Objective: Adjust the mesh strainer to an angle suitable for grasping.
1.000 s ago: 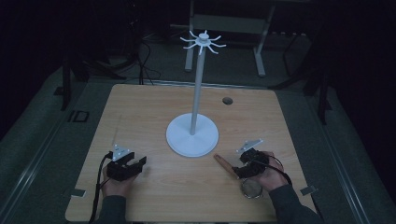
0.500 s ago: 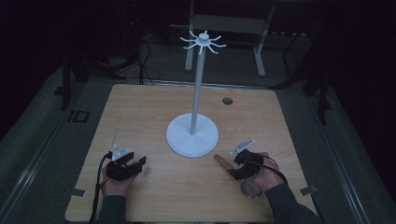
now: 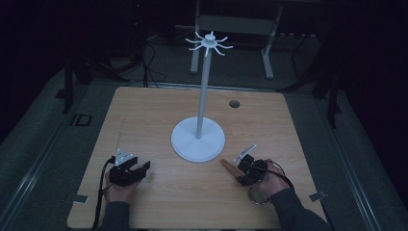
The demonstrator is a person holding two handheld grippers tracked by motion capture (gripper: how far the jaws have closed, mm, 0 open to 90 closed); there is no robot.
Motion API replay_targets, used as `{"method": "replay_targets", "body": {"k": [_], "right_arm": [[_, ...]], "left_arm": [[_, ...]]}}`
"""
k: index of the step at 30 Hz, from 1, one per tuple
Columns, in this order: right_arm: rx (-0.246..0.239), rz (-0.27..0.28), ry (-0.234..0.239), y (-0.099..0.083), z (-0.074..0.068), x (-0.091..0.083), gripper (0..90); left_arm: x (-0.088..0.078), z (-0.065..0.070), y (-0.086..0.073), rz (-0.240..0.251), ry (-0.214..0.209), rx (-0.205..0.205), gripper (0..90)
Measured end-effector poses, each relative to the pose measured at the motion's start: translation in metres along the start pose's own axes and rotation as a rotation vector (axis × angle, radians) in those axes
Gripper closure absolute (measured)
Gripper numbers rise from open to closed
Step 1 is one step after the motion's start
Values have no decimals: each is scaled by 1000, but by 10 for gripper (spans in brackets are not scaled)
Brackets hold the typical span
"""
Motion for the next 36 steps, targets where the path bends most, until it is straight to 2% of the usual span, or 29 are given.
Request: {"method": "replay_targets", "body": {"k": [8,18,27,36], "right_arm": [[9,-48,13,1,1,6,592],[10,-81,20,-1,1,8,611],[30,-88,15,-1,4,8,677],[46,-58,6,-2,7,6,687]], "left_arm": [[0,0,0,1,0,0,429],[0,0,0,2,-1,-2,429],[0,0,0,3,-3,-3,429],[0,-1,0,5,-5,-7,429]]}}
Point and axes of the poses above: each handheld gripper's, and its own axes: x roughly forward along the jaws, y roughly out of its top, z roughly to its right, the point moved 2 cm from there along x, roughly forward along the jaws, and after that the axes turned 7 degrees about -z, right-handed, at the moved point
